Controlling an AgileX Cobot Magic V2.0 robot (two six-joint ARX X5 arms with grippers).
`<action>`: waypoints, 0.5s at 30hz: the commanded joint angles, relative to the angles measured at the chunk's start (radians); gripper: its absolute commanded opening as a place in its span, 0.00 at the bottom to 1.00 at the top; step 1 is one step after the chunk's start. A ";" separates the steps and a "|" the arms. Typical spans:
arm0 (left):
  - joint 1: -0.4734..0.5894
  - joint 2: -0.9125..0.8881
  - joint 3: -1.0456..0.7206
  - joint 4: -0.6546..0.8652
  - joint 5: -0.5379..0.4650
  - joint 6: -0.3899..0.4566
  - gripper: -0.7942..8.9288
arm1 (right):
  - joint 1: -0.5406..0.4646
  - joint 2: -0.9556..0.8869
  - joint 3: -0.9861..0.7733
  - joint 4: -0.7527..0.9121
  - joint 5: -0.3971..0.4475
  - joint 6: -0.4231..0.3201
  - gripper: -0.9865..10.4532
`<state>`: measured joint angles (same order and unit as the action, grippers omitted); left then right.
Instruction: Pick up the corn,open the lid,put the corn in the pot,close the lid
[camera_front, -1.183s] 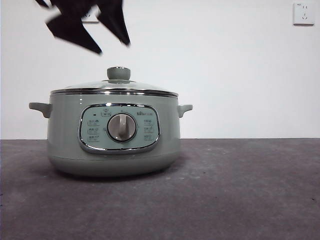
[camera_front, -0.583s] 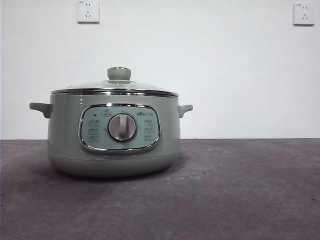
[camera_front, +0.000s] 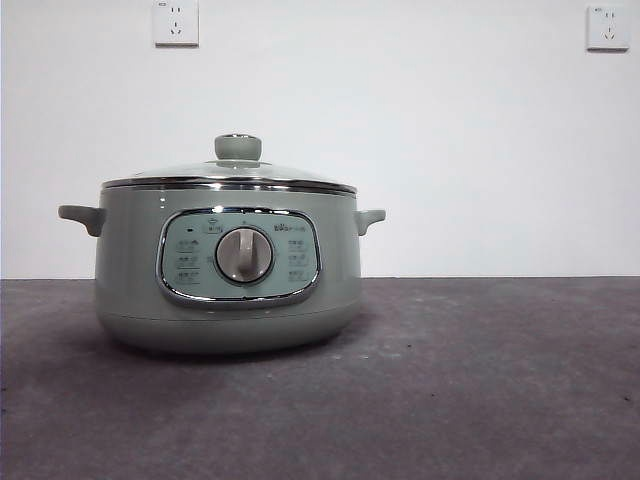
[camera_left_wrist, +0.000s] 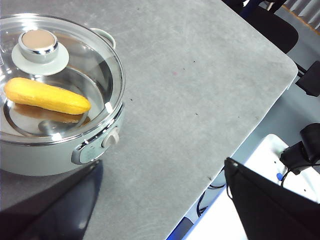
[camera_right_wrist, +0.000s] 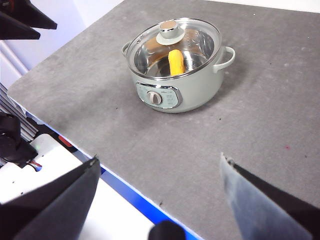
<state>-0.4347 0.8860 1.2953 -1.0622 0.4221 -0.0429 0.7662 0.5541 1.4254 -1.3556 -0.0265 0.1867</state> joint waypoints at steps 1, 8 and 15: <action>-0.001 0.000 -0.009 0.002 0.005 -0.006 0.50 | 0.000 -0.002 -0.008 -0.027 0.000 -0.007 0.43; -0.001 0.000 -0.009 0.002 0.005 -0.005 0.23 | 0.000 -0.002 -0.008 -0.027 -0.001 -0.008 0.06; -0.001 0.000 -0.009 0.002 0.005 -0.001 0.08 | 0.000 -0.002 -0.008 -0.027 -0.007 -0.008 0.08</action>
<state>-0.4347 0.8879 1.2953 -1.0622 0.4221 -0.0456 0.7662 0.5541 1.4254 -1.3556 -0.0303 0.1860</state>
